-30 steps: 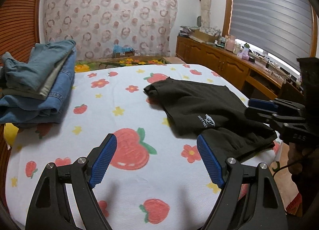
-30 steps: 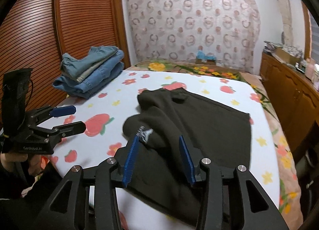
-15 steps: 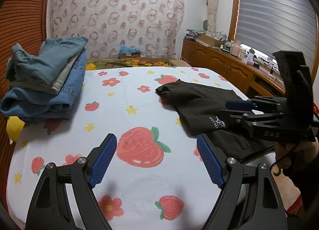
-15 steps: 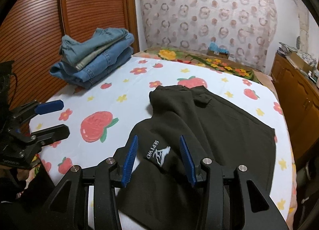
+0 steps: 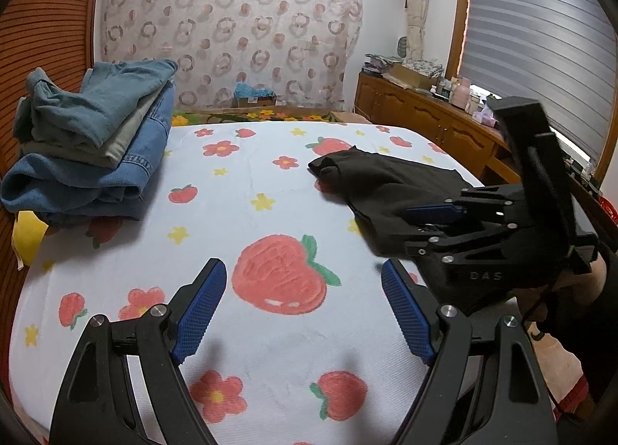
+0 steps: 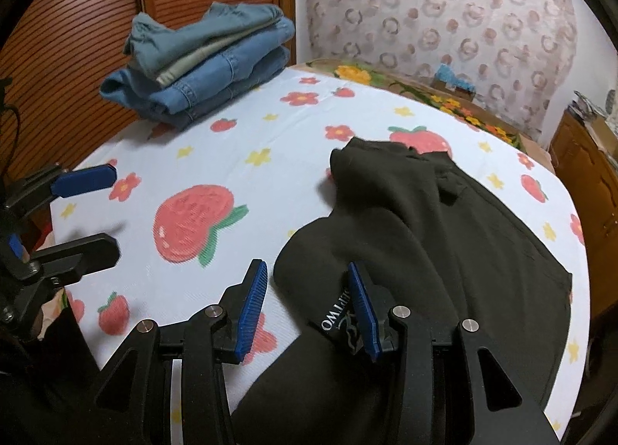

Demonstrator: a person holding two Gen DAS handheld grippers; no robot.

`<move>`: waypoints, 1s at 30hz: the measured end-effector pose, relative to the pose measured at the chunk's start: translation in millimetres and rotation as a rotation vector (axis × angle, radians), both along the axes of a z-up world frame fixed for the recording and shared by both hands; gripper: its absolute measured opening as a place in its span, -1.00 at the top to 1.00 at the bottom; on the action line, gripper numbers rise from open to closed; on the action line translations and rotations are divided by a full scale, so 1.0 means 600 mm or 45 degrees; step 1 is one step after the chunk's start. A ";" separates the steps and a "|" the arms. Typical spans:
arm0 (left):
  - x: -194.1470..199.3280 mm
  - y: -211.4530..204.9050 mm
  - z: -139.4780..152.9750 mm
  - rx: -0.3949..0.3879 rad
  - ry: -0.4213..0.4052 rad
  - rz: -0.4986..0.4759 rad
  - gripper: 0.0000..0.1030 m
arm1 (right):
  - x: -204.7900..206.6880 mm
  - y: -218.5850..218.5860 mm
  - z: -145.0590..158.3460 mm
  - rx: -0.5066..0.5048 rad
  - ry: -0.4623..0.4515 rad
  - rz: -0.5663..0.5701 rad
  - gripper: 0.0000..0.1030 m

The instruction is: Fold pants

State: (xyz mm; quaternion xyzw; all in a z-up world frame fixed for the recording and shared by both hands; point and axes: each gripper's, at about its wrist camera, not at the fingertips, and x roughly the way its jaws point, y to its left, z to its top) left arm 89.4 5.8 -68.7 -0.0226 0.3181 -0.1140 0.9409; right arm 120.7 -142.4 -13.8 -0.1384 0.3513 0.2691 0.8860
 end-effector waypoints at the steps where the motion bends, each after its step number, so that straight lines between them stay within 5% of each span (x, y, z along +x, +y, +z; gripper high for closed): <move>1: 0.000 0.000 -0.001 0.001 0.002 -0.001 -0.61 | 0.006 0.002 -0.004 -0.011 0.005 -0.001 0.12; 9: -0.001 -0.001 -0.003 -0.002 0.011 0.000 -0.61 | 0.016 0.024 -0.018 -0.096 -0.008 0.027 0.16; 12: -0.002 -0.004 -0.005 0.000 0.013 -0.005 -0.61 | 0.017 0.025 -0.018 -0.127 -0.033 0.001 0.76; 13: -0.003 -0.005 -0.005 0.001 0.013 -0.008 -0.61 | 0.019 0.021 -0.015 -0.105 -0.026 -0.001 0.82; 22: -0.003 -0.014 -0.006 0.005 0.017 -0.026 -0.61 | 0.031 -0.046 0.048 0.106 -0.043 -0.068 0.85; 30: -0.003 -0.017 -0.006 0.004 0.019 -0.034 -0.61 | 0.054 -0.097 0.058 0.121 -0.050 -0.206 0.85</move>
